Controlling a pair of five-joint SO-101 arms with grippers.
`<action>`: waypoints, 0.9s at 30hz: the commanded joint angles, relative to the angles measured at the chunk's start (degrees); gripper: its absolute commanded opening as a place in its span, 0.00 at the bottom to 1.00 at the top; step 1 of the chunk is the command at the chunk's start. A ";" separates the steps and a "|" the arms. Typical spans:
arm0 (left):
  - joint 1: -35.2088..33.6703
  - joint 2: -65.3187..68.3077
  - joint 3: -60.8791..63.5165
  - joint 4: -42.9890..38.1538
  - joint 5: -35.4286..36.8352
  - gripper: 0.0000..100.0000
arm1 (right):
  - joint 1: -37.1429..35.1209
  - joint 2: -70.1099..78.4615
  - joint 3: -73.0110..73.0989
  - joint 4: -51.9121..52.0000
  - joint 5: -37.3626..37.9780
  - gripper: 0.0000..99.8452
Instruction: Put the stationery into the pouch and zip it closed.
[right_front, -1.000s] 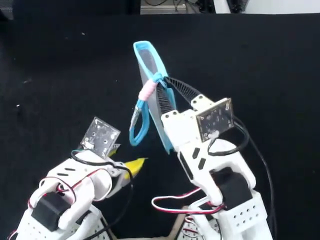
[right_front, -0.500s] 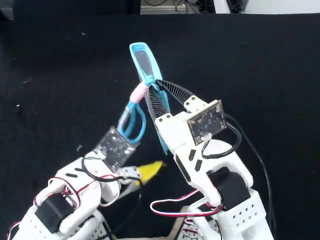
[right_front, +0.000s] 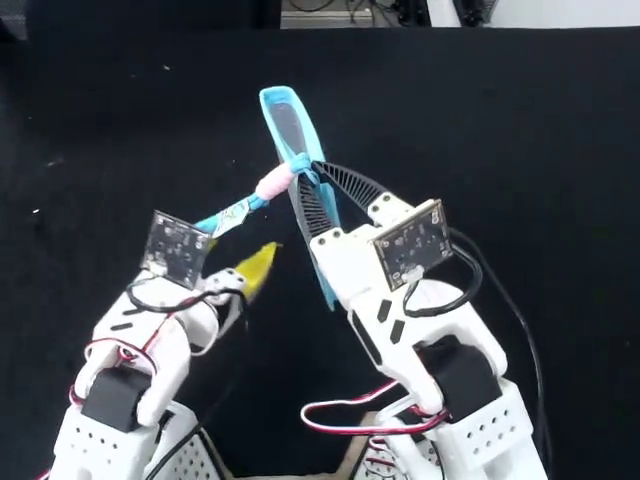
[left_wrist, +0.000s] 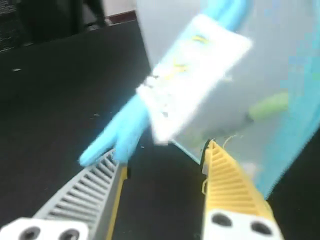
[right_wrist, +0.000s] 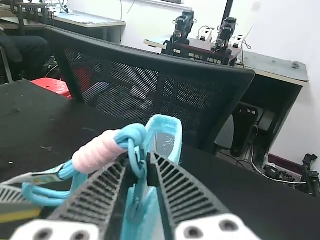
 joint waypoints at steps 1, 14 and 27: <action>-4.44 -0.44 -0.92 -1.05 -0.35 0.24 | -0.62 -0.22 -2.95 0.44 0.44 0.01; 3.91 -0.53 -7.60 15.82 -0.79 0.24 | -0.62 0.31 -3.03 -2.99 0.53 0.01; 10.95 -0.53 -8.84 25.76 -0.53 0.24 | -0.62 0.40 -2.77 -6.59 0.44 0.01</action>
